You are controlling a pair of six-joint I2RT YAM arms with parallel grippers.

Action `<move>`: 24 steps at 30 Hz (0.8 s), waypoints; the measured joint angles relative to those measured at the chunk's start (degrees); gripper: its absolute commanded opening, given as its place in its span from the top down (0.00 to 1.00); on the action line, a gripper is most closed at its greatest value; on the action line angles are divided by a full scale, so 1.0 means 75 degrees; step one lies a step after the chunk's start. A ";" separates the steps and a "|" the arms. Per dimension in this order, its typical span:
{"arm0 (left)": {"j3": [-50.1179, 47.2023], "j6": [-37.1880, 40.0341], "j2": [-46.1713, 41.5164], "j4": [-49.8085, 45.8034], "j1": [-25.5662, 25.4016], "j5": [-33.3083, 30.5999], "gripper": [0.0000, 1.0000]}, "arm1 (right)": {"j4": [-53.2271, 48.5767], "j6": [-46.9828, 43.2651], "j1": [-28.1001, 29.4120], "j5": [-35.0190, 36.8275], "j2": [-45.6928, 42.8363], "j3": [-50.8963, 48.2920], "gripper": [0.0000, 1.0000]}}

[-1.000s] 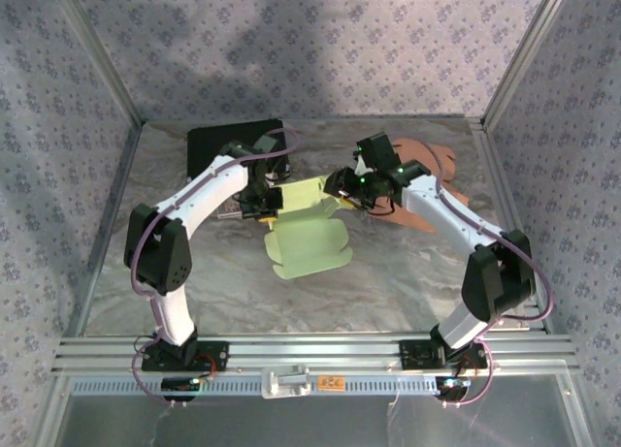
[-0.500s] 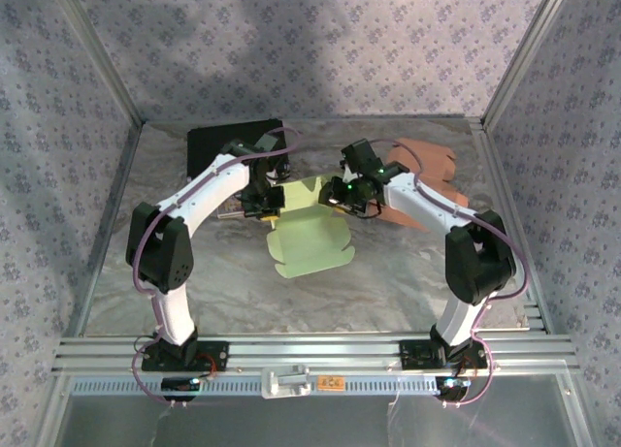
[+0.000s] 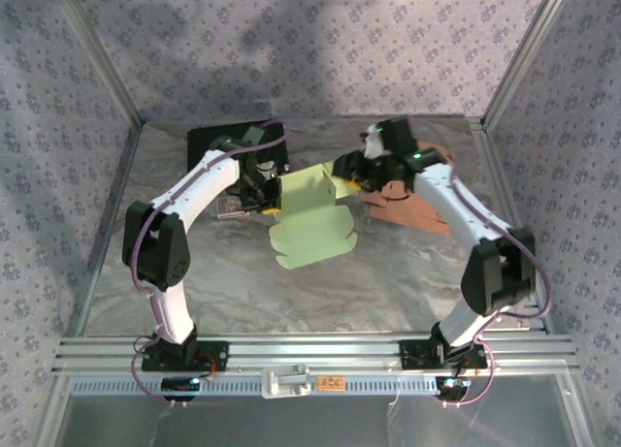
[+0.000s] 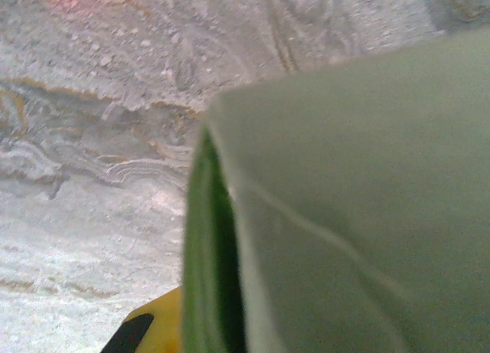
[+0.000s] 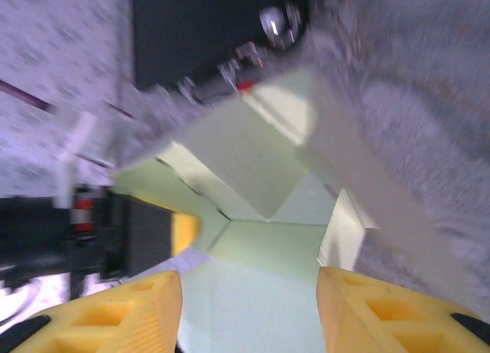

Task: Fold the paper box

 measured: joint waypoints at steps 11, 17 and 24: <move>0.0388 0.1343 0.0096 0.0198 0.0839 0.2296 1.00 | 0.0527 -0.0344 -0.1824 -0.1970 0.0012 0.0332 0.63; 0.0507 0.1693 0.0289 0.0140 0.0845 0.2882 1.00 | 0.0472 -0.0743 -0.1507 -0.2897 0.0723 0.0332 0.63; 0.0507 0.1754 0.0309 0.0099 0.0848 0.2981 1.00 | 0.0501 -0.1035 -0.1055 -0.3401 0.0831 0.0676 0.63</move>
